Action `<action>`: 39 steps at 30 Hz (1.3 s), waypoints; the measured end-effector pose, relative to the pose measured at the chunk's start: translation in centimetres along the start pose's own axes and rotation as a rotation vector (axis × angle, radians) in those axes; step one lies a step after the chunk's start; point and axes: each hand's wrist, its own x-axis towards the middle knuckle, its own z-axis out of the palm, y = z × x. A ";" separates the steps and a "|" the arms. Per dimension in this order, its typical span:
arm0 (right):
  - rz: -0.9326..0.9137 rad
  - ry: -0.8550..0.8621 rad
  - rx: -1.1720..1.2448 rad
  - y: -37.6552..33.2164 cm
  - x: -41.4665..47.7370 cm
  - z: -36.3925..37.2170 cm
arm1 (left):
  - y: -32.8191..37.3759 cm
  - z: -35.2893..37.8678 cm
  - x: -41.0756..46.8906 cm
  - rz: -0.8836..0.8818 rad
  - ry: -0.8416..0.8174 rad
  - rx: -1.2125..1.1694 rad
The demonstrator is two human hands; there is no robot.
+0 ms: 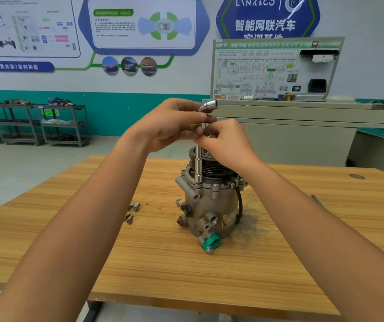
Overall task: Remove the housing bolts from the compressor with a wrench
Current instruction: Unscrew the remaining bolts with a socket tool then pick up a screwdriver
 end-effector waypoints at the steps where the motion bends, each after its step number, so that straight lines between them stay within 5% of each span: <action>1: 0.009 -0.032 0.044 0.0 0.0 -0.3 | 0.1 -0.4 -0.1 -0.004 -0.045 0.010; 7: 0.032 -0.070 -0.058 -0.1 0.2 -0.4 | 0.1 -0.5 0.4 0.058 0.055 0.226; 12: 0.091 -0.064 -0.019 -0.1 0.3 -0.2 | -1.5 0.6 1.0 0.048 0.219 0.107; 19: 0.165 -0.297 0.118 -0.3 0.7 -1.2 | -2.1 -0.5 0.4 0.038 -0.064 -0.076; 26: 0.026 -0.058 -0.009 0.3 -0.4 0.0 | -2.3 0.4 0.5 0.102 0.222 0.062; 33: 0.055 -0.257 0.049 -0.2 0.4 -1.2 | -1.1 -0.6 -0.3 0.017 -0.086 0.172; 39: 0.050 -0.047 -0.101 0.3 -0.2 -0.1 | -1.1 0.2 0.5 0.080 0.134 0.406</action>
